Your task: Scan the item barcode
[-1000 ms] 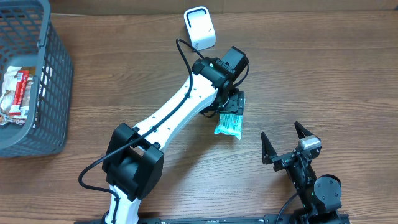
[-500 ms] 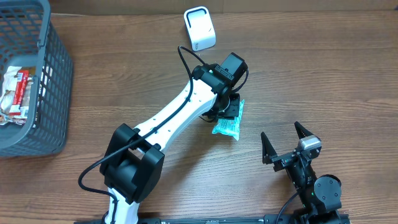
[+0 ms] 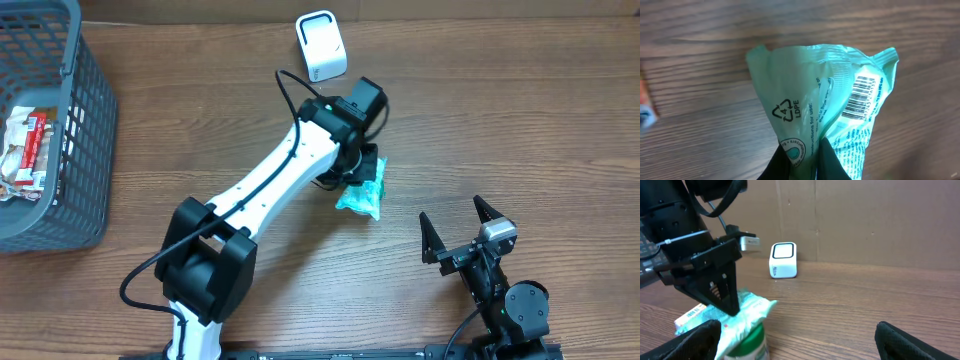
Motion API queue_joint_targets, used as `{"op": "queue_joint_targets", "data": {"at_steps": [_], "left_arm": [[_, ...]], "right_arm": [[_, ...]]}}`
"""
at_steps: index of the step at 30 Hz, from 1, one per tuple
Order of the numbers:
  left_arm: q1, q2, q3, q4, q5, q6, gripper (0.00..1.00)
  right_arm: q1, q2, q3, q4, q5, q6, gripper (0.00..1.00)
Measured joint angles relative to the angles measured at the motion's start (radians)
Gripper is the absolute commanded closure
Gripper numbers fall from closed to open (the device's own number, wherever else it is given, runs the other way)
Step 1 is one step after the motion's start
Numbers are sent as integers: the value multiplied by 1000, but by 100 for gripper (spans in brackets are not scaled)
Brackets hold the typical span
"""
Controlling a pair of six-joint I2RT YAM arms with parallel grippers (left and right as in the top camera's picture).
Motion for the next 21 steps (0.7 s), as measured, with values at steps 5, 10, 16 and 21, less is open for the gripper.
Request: {"op": "queue_joint_targets", "data": {"at_steps": [5,10,16,21], "left_arm": [[70,-39,0,-22,-16,0,96],[116,-99,0,-55,-30,4,96],[111,-105,0,-85,-74,26,96],[101,-105,0,-85,-99,36,96]], "right_arm": [[0,0,0,0,0,0,0],[0,0,0,-1,0,-1,0],[0,0,0,0,0,0,0],[0,0,0,0,0,0,0]]}}
